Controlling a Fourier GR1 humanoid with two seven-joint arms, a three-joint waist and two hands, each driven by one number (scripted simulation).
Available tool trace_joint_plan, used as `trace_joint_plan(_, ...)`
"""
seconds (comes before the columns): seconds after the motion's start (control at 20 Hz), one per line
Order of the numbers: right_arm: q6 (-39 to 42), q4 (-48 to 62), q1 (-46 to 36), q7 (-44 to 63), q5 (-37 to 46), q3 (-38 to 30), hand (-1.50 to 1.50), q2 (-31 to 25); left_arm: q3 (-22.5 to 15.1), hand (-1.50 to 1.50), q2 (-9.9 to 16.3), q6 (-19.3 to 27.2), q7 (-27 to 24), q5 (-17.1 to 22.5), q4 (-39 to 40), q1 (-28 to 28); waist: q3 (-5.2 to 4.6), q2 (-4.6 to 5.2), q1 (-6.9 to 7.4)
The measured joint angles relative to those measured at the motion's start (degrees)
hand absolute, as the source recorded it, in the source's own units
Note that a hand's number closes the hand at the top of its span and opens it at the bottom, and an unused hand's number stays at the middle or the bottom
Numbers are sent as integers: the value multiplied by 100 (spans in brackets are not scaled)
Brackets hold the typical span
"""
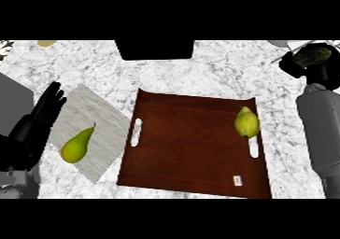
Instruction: Pick the squash from the tray and place it in the tiered shelf
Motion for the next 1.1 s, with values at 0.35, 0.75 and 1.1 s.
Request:
trace_joint_plan(0.35, -987, 121, -703, 2652, 1253, -482, 150, -414, -206, 0, -16, -140, -30, -5, -81, -149, 19, 159, 497)
trace_joint_plan(0.75, -795, 639, -1687, 4070, 3060, -655, 150, -1032, -503, 0, -152, -229, -27, -39, -37, -418, 30, 247, 909)
trace_joint_plan(1.1, -1306, 529, -2403, 4109, 3816, -926, 150, -1311, -625, 0, -218, -251, 33, -54, -14, -551, 71, 248, 1062)
